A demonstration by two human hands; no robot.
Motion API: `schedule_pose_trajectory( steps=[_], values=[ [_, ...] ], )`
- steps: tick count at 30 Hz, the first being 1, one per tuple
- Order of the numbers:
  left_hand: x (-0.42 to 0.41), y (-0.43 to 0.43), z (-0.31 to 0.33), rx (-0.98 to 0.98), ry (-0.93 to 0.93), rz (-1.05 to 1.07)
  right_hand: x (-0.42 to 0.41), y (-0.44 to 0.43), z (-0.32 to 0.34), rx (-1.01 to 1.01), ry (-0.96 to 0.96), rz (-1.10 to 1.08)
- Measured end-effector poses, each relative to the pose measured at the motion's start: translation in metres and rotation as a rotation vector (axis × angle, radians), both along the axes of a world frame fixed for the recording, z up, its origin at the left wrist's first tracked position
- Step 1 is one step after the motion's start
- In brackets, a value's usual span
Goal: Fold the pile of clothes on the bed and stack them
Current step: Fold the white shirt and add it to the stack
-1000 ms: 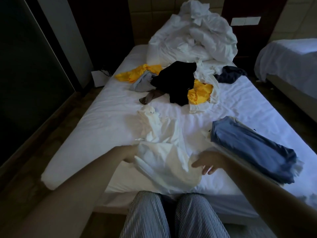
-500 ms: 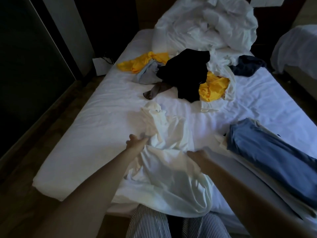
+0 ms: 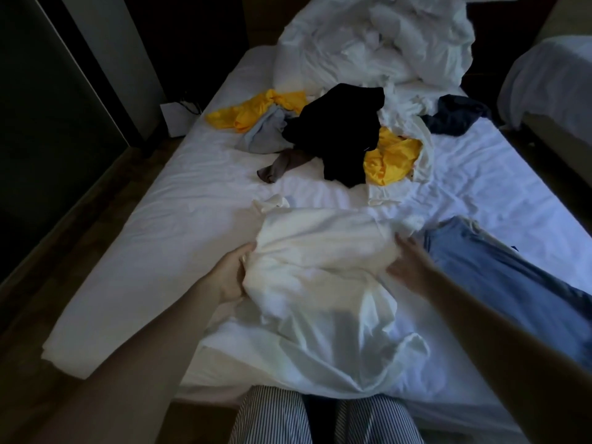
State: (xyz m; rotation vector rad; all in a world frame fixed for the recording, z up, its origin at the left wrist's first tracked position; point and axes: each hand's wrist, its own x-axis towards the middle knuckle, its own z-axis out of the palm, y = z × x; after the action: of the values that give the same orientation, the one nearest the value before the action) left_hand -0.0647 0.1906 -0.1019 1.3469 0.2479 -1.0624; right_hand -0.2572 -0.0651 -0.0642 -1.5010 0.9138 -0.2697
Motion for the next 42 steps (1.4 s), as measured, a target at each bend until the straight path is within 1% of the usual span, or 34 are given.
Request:
schedule_pose_trajectory(
  steps=[1, 2, 3, 5, 9, 12, 14, 16, 19, 20, 22, 25, 27, 29, 31, 33, 34, 36, 38, 40, 42],
  values=[
    [-0.008, -0.002, 0.002, 0.023, 0.020, -0.055, 0.000, 0.006, -0.015, 0.043, 0.115, 0.108],
    [-0.014, -0.003, 0.002, 0.057, 0.041, -0.095, -0.003, 0.016, -0.022, 0.095, 0.160, 0.137],
    [-0.020, -0.004, 0.004, 0.074, 0.065, -0.101, -0.006, 0.018, -0.040, 0.158, 0.136, 0.135],
    [-0.030, -0.008, 0.008, 0.035, 0.053, -0.091, -0.007, 0.028, -0.056, 0.323, 0.143, 0.025],
    [-0.037, -0.009, 0.018, -0.103, -0.003, 0.006, -0.011, 0.042, -0.035, 0.515, 0.104, 0.072],
    [-0.033, -0.003, 0.022, -0.101, -0.023, 0.053, -0.015, 0.035, -0.021, 0.582, 0.208, 0.121],
    [-0.032, 0.002, 0.026, -0.077, -0.039, 0.048, -0.017, 0.035, -0.011, 0.540, 0.167, 0.103],
    [-0.031, 0.007, 0.033, -0.073, -0.059, 0.048, -0.018, 0.037, 0.003, 0.526, -0.004, 0.048],
    [-0.028, 0.012, 0.056, -0.107, -0.089, 0.092, -0.020, 0.032, 0.023, 0.578, -0.270, 0.002],
    [-0.027, 0.014, 0.065, -0.119, -0.101, 0.119, -0.020, 0.031, 0.031, 0.582, -0.324, -0.001],
    [-0.025, 0.017, 0.086, -0.139, -0.139, 0.155, -0.017, 0.030, 0.050, 0.537, -0.369, -0.034],
    [-0.020, 0.023, 0.121, -0.166, -0.228, 0.220, -0.016, 0.018, 0.077, 0.436, -0.378, -0.171],
    [-0.015, 0.029, 0.146, -0.166, -0.268, 0.289, -0.023, 0.006, 0.098, 0.375, -0.378, -0.185],
    [-0.010, 0.035, 0.172, -0.177, -0.318, 0.306, -0.031, -0.009, 0.120, 0.283, -0.341, -0.192],
    [-0.004, 0.041, 0.192, -0.107, -0.372, 0.230, -0.036, -0.022, 0.137, 0.155, -0.264, -0.201],
    [-0.002, 0.046, 0.202, 0.039, -0.414, 0.135, -0.040, -0.028, 0.150, -0.001, -0.103, -0.192],
    [-0.004, 0.049, 0.206, 0.103, -0.432, 0.098, -0.042, -0.030, 0.153, -0.038, -0.039, -0.169],
    [-0.010, 0.055, 0.207, 0.237, -0.487, 0.062, -0.049, -0.028, 0.155, 0.012, 0.002, -0.106],
    [-0.015, 0.060, 0.211, 0.308, -0.543, 0.068, -0.056, -0.025, 0.157, 0.053, -0.007, -0.090],
    [-0.016, 0.064, 0.222, 0.288, -0.580, 0.106, -0.064, -0.022, 0.168, 0.060, -0.057, -0.099],
    [-0.012, 0.067, 0.238, 0.285, -0.628, 0.163, -0.068, -0.022, 0.185, 0.059, -0.097, -0.156]
  ],
)
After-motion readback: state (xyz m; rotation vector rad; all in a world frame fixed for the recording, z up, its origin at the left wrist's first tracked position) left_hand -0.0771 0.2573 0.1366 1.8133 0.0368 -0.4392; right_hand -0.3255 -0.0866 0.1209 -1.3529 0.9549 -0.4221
